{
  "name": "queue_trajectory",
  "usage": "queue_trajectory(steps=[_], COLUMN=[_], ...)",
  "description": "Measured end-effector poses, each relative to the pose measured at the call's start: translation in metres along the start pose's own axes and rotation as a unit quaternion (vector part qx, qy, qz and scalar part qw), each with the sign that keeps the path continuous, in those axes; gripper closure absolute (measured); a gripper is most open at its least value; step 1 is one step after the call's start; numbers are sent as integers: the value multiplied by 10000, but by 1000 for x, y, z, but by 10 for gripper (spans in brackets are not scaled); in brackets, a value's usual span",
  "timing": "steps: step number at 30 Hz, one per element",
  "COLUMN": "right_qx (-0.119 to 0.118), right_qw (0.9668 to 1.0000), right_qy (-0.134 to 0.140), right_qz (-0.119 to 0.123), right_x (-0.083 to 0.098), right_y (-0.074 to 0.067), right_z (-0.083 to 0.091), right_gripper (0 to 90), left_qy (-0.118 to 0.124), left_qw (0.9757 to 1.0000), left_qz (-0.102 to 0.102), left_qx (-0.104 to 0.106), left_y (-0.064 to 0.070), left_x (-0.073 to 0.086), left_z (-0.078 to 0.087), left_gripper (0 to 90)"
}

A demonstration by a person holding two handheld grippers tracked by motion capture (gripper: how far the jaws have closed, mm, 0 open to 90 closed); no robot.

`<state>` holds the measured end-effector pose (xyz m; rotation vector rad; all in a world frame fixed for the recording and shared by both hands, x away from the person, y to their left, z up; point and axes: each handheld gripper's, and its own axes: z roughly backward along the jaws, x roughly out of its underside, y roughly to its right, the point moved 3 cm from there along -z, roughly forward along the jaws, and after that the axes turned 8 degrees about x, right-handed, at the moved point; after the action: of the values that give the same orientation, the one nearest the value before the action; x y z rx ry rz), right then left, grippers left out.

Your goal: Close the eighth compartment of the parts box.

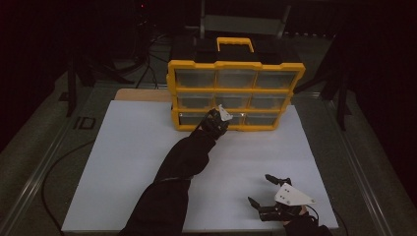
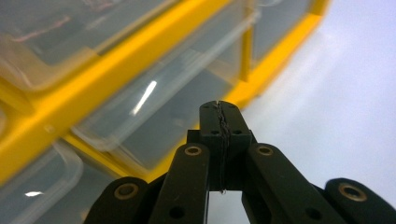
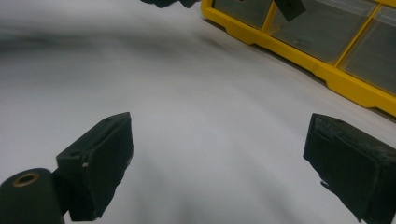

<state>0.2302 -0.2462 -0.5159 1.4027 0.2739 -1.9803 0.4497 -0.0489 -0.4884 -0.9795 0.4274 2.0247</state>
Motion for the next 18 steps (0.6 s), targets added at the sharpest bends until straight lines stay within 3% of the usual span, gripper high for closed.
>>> queue_trajectory(steps=[5, 10, 18], right_qx=[1, 19, 49], right_qw=[10000, 10000, 10000], right_qy=[-13, -10, -30], right_qz=[13, 50, 36], right_x=[0, 0, 0], right_y=[0, 0, 0], right_z=[0, 0, 0], right_gripper=[84, 84, 84], left_qy=[93, 111, 167], left_qw=[9995, 9989, 9983], left_qz=[88, 103, -44], left_qx=[294, 436, 548], left_y=[5, 7, 13], left_x=[3, 5, 6], left_z=[11, 18, 25], left_gripper=[759, 655, 354])
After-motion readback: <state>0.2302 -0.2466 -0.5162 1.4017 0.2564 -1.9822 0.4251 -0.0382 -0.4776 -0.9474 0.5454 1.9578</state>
